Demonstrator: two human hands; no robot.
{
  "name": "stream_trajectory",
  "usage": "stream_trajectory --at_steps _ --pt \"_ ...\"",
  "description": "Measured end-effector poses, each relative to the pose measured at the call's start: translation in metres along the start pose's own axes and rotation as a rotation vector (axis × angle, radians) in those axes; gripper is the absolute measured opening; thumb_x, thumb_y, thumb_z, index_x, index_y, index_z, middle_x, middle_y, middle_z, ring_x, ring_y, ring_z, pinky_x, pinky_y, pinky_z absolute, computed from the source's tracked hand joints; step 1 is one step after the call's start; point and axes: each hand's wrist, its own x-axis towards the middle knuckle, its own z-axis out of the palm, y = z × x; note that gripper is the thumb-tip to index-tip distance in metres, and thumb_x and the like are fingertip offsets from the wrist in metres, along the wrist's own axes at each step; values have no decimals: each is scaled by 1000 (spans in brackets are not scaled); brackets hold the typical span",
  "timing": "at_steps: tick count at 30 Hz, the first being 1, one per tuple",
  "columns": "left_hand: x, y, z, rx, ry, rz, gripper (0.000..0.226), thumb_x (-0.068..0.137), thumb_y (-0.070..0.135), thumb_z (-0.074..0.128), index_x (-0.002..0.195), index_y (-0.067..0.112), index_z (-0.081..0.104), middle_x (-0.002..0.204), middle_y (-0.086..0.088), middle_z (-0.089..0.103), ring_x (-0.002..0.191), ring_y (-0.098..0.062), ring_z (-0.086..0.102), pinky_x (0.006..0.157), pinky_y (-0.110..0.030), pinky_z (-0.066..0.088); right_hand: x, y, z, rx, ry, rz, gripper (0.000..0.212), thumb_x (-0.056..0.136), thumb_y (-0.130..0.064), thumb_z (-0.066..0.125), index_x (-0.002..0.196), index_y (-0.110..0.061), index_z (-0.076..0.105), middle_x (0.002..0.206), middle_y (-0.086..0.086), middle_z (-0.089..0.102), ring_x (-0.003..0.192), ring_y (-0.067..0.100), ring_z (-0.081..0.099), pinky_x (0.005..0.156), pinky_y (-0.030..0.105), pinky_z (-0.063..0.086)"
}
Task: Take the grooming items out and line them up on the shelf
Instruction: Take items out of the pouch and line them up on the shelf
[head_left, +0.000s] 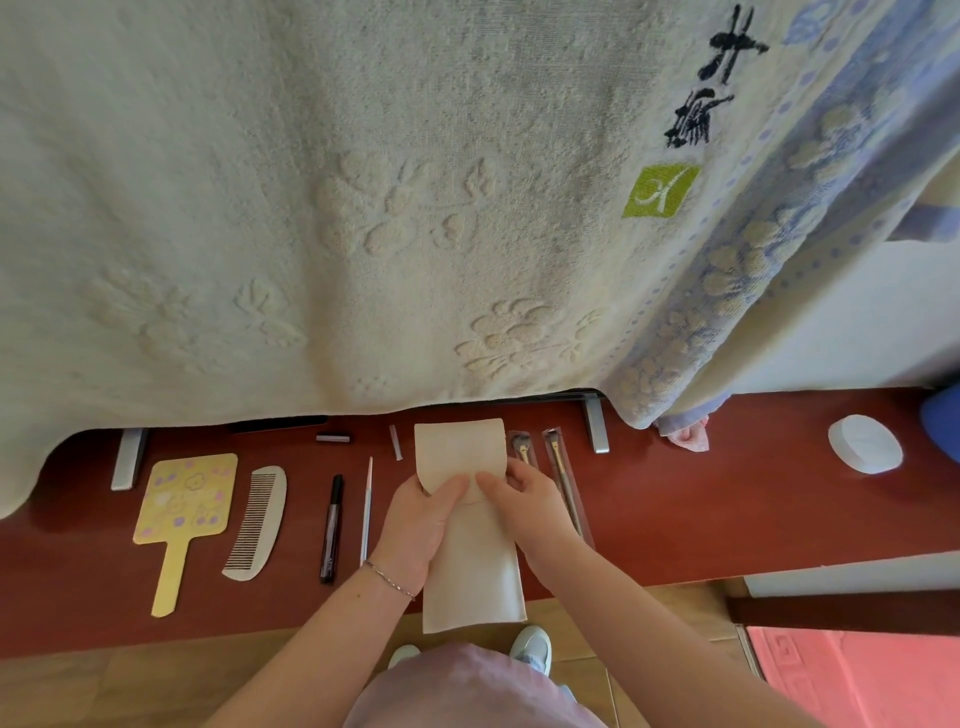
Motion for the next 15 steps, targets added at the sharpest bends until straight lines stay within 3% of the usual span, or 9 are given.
stream_trajectory --at_steps 5,8,11,13,15 --pt "1 -4 -1 9 -4 -17 21 83 24 66 102 20 61 95 -7 71 83 -27 69 74 -43 56 5 3 1 -41 -8 39 25 88 -29 60 112 -24 58 105 -2 67 94 17 65 87 40 55" --pt "6 -6 -1 50 -3 0 31 84 27 64 112 17 57 102 -7 69 87 -24 68 75 -40 56 14 5 1 -16 -6 87 28 87 -28 61 114 -23 57 105 -2 66 94 17 65 86 39 55" --pt "11 -9 -1 91 16 79 40 88 25 58 126 19 45 114 -2 62 97 -15 62 76 -30 54 25 5 5 27 4 112 24 87 -26 62 110 -20 60 100 -1 68 91 18 67 85 40 56" --pt "12 -12 -4 195 24 195 58 90 26 55 141 27 27 137 2 45 117 -8 50 91 -28 48 33 5 8 26 59 114 23 87 -23 61 109 -17 60 100 -1 67 91 19 66 84 40 55" --pt "8 -15 -10 529 29 361 69 92 23 49 146 29 8 150 12 15 127 4 27 101 -16 30 41 6 11 -19 124 97 26 87 -20 61 112 -15 60 100 1 67 90 20 65 82 40 56"
